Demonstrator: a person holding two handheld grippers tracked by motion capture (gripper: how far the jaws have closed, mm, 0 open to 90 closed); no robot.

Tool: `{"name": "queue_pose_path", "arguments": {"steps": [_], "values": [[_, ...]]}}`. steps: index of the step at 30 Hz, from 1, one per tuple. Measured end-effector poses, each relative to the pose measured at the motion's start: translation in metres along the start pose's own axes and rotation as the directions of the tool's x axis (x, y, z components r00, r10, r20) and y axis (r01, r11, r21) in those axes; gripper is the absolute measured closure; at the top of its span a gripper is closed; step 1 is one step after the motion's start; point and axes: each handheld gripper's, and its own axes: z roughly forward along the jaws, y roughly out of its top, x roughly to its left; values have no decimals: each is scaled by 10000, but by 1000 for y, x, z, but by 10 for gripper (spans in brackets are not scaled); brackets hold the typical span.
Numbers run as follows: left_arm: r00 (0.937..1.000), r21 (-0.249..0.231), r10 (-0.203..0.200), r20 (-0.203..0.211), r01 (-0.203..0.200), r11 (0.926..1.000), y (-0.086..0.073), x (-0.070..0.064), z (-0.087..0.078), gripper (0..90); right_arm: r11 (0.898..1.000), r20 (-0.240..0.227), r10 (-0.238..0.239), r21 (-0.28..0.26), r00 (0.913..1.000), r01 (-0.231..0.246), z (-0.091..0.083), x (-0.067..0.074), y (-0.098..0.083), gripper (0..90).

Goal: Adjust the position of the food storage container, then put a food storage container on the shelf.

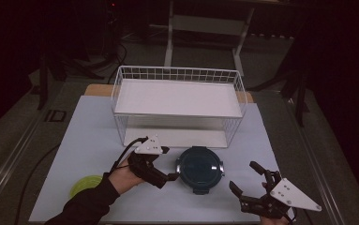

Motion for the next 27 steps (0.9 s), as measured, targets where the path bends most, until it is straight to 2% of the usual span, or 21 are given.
{"name": "queue_pose_path", "arguments": {"steps": [4,6,8,9,10,11,12,14,15,16,17,18,19,20,21,22,23,24,25,26,27], "values": [[9994,-445,-275,-218,265,9987,1,-8,-3,0,9999,92,-138,48,9999,137,1,0,6,140],[9986,-649,-473,-236,457,9968,1,-12,-1,0,9994,-5,62,334,10000,-62,3,-2,8,140],[9982,-789,-504,-315,478,9957,1,-13,-1,0,9980,-59,247,579,9997,-243,5,-3,10,139],[9970,-997,-741,-231,714,9924,4,-13,2,0,9980,-59,247,579,9997,-243,5,-3,10,139],[9968,-933,-751,-291,721,9930,6,-12,3,0,9920,271,502,1150,9984,-530,10,-6,12,142],[9961,-783,-879,-19,875,9931,9,-9,8,1,9874,116,913,1286,9958,-921,15,-12,13,145],[9961,-783,-879,-19,875,9931,9,-9,8,1,9853,146,1032,1351,9946,-1042,17,-14,14,145],[9948,-684,-1017,-12,1013,9925,12,-6,12,2,9841,91,1154,1351,9933,-1155,19,-16,16,144],[9933,-527,-1141,160,1148,9920,13,-4,14,5,9850,14,1126,1317,9936,-1118,21,-18,18,141],[9896,-475,-1394,345,1409,9889,14,-1,17,12,9843,143,1024,1427,9946,-1034,23,-20,20,141],[9816,-540,-1865,418,1886,9806,14,4,22,17,9793,318,949,1767,9950,-991,28,-24,24,144],[9816,-540,-1865,418,1886,9806,14,4,22,17,9793,318,949,1767,9950,-991,28,-24,24,144],[9766,-527,-2085,521,2112,9760,14,6,24,17,9728,197,1182,1984,9928,-1197,31,-26,26,143],[9729,-458,-2256,509,2279,9726,13,7,27,17,9510,92,1872,2489,9823,-1836,37,-32,27,128],[9685,-427,-2438,503,2460,9683,13,8,29,16,9391,-78,2284,2654,9735,-2182,41,-36,26,121],[9604,-340,-2728,563,2749,9609,13,10,32,16,9301,-63,2522,2777,9677,-2405,44,-39,25,104],[9485,-178,-3107,623,3123,9498,12,13,34,16,9167,-8,2744,3023,9616,-2614,48,-41,23,103],[9346,-73,-3478,742,3492,9370,11,16,36,16,8955,26,3154,3302,9490,-2985,52,-43,21,104],[9227,13,-3776,770,3787,9255,9,18,38,16,8955,26,3154,3302,9490,-2985,52,-43,21,104],[9109,242,-4051,784,4045,9142,7,22,42,16,8753,56,3485,3556,9373,-3276,56,-46,18,104],[9025,302,-4242,748,4232,9055,4,24,44,17,8439,-11,3949,3958,9187,-3623,62,-49,13,104]]}}
